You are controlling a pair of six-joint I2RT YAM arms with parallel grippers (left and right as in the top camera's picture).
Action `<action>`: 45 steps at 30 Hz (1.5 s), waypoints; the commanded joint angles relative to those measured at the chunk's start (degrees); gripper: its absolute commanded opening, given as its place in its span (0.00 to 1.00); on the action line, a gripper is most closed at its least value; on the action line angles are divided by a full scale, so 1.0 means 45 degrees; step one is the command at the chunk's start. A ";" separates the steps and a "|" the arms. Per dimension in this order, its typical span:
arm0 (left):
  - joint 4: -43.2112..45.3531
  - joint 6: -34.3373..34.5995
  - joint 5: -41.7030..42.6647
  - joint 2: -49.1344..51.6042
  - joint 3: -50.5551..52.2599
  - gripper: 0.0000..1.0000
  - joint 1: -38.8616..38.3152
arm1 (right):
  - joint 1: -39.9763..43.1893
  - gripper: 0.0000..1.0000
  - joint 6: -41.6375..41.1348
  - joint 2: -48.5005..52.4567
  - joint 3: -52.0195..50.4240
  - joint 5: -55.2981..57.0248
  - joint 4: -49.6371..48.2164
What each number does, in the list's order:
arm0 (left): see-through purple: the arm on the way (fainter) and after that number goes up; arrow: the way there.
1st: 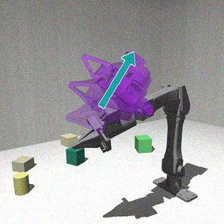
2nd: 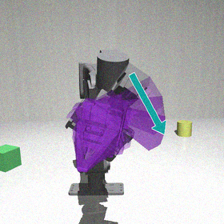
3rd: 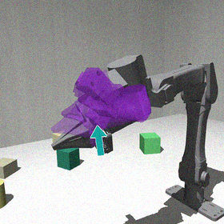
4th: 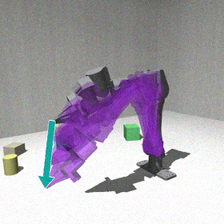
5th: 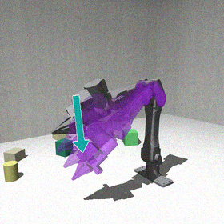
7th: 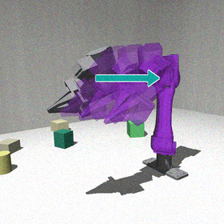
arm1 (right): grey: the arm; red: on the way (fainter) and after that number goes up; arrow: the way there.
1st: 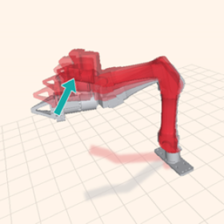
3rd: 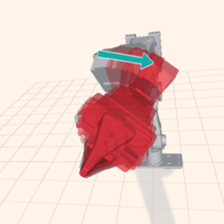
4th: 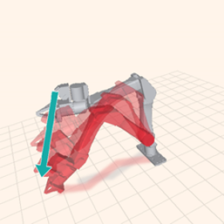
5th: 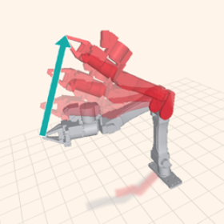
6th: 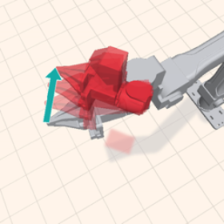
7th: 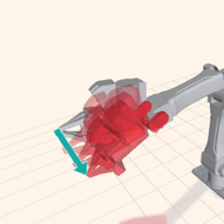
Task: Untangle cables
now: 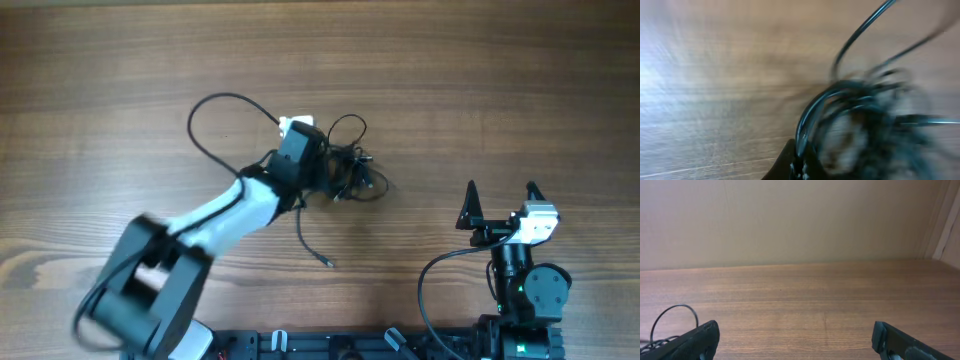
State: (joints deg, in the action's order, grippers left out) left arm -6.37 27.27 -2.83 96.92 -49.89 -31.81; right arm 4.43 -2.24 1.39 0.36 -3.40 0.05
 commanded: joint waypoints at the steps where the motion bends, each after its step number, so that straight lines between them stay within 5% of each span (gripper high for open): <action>1: -0.0044 0.0024 0.0083 -0.2327 -0.0214 0.04 0.0024 | -0.0024 1.00 0.0141 -0.0010 -0.0015 -0.0107 -0.0034; 7: -0.0855 -0.0024 0.0165 -0.4167 -0.0214 0.04 0.0019 | -0.0024 1.00 0.0141 -0.0010 -0.0015 -0.0107 -0.0034; 10: -0.0685 -0.0869 0.1773 -0.4376 -0.0214 0.04 0.0024 | -0.0024 1.00 -0.0471 -0.0010 -0.0015 -0.0874 -0.0670; 14: -0.0160 -0.3410 0.5984 -0.4371 -0.0214 0.04 0.0024 | -0.0024 1.00 -0.6654 -0.0010 -0.0015 -0.4056 -0.1477; 16: -0.0015 -0.3740 0.6970 -0.4371 -0.0214 0.04 0.0024 | -0.0024 1.00 -1.1370 -0.0010 -0.0015 -0.4682 -0.0675; 19: 0.0068 -0.3740 0.7660 -0.4376 -0.0214 0.04 0.0024 | -0.0024 1.00 -1.4814 0.0044 -0.0010 -0.4838 -0.0413; 24: 0.0826 -0.3730 0.8150 -0.4371 -0.0214 0.04 0.0024 | -0.0019 1.00 -1.1302 0.0126 0.0199 -0.5066 -0.1200; 35: 0.0986 -0.3240 0.8150 -0.4333 -0.0214 0.04 0.0019 | -0.0612 1.00 -1.1332 0.6115 0.3215 -1.0690 -0.1511; 40: 0.0991 -0.2909 0.8150 -0.4323 -0.0214 0.04 0.0019 | -0.1943 0.64 -1.1599 0.7087 0.3206 -1.0598 -0.1603; 45: 0.1001 -0.2769 0.8150 -0.4323 -0.0214 0.04 0.0015 | -0.2361 0.66 -1.2162 0.8466 0.3206 -0.9437 -0.1530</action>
State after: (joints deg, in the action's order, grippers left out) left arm -2.33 13.65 32.53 78.63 -49.91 -31.77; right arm -5.45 -54.85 36.18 13.78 -48.82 -6.76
